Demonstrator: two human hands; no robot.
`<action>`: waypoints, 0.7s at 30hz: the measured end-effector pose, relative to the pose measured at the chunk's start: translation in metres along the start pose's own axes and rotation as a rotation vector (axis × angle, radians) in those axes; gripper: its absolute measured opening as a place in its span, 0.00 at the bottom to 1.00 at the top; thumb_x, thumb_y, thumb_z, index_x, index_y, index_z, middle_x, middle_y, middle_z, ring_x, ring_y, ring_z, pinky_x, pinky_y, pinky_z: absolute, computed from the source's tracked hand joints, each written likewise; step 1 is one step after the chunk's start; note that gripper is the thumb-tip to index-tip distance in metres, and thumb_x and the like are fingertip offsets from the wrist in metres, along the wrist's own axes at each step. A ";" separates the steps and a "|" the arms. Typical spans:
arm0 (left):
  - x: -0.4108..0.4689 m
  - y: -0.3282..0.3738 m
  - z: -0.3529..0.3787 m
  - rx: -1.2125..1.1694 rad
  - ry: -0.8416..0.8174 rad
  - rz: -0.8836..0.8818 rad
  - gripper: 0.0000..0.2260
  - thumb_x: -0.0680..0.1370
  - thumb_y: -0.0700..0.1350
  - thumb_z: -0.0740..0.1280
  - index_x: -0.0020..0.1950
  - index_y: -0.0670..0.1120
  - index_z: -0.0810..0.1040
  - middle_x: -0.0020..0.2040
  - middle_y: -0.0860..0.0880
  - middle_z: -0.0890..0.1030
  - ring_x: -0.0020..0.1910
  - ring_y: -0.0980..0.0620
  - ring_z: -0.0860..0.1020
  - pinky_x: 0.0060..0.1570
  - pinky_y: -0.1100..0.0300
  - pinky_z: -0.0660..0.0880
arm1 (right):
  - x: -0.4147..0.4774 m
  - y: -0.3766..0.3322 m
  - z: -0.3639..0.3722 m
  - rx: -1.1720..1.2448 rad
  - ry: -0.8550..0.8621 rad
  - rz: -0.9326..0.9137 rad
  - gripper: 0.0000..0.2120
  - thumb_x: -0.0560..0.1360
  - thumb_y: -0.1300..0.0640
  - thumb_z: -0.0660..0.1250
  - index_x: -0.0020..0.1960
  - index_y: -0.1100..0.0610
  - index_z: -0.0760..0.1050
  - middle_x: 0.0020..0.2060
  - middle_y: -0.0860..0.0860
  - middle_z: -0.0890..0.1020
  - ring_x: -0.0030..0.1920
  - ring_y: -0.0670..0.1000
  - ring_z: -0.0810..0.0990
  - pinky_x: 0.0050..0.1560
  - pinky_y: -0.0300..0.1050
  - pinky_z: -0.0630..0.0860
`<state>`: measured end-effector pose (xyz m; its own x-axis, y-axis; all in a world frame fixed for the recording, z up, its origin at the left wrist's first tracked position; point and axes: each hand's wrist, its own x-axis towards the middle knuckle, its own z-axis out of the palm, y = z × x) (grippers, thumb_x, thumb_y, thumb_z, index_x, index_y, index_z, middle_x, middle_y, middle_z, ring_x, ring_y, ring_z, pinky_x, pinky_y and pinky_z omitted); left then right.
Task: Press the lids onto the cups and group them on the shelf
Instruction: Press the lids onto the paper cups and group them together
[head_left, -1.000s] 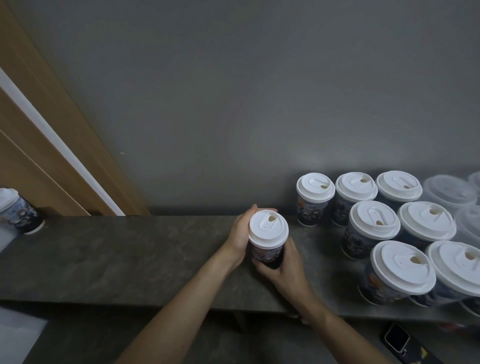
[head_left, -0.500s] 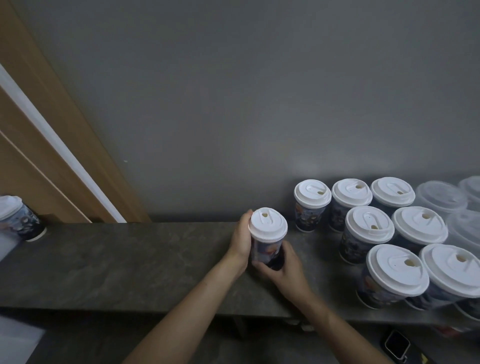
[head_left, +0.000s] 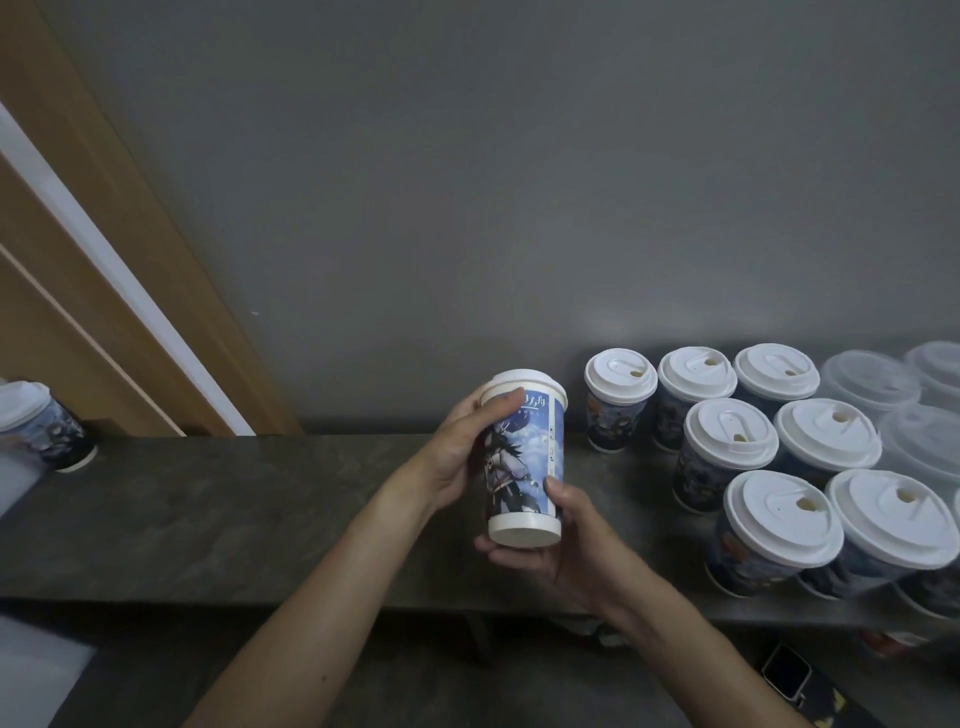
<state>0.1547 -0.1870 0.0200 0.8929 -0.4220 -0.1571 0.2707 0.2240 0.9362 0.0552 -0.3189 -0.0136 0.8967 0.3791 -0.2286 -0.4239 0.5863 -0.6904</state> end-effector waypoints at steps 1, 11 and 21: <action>-0.002 0.001 0.000 0.003 0.014 0.007 0.30 0.66 0.53 0.78 0.63 0.40 0.78 0.53 0.38 0.82 0.51 0.41 0.81 0.61 0.45 0.76 | -0.003 -0.003 0.004 0.000 -0.010 0.004 0.46 0.49 0.39 0.88 0.58 0.64 0.81 0.48 0.68 0.85 0.44 0.66 0.87 0.40 0.50 0.85; -0.005 -0.020 0.000 -0.192 0.227 -0.429 0.18 0.75 0.60 0.70 0.43 0.45 0.85 0.48 0.44 0.81 0.47 0.47 0.80 0.47 0.59 0.73 | -0.016 -0.036 0.027 0.158 0.078 0.232 0.29 0.78 0.40 0.64 0.60 0.67 0.75 0.36 0.60 0.82 0.37 0.58 0.88 0.35 0.49 0.85; -0.005 -0.003 -0.003 0.025 0.196 -0.060 0.28 0.71 0.58 0.77 0.65 0.42 0.78 0.57 0.41 0.83 0.53 0.45 0.82 0.49 0.53 0.79 | -0.016 -0.028 0.011 0.276 -0.053 0.284 0.31 0.77 0.38 0.65 0.58 0.67 0.75 0.34 0.57 0.77 0.31 0.53 0.80 0.32 0.46 0.81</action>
<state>0.1510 -0.1827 0.0172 0.9292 -0.2541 -0.2685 0.3184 0.1812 0.9305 0.0514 -0.3337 0.0168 0.7343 0.5858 -0.3429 -0.6786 0.6207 -0.3927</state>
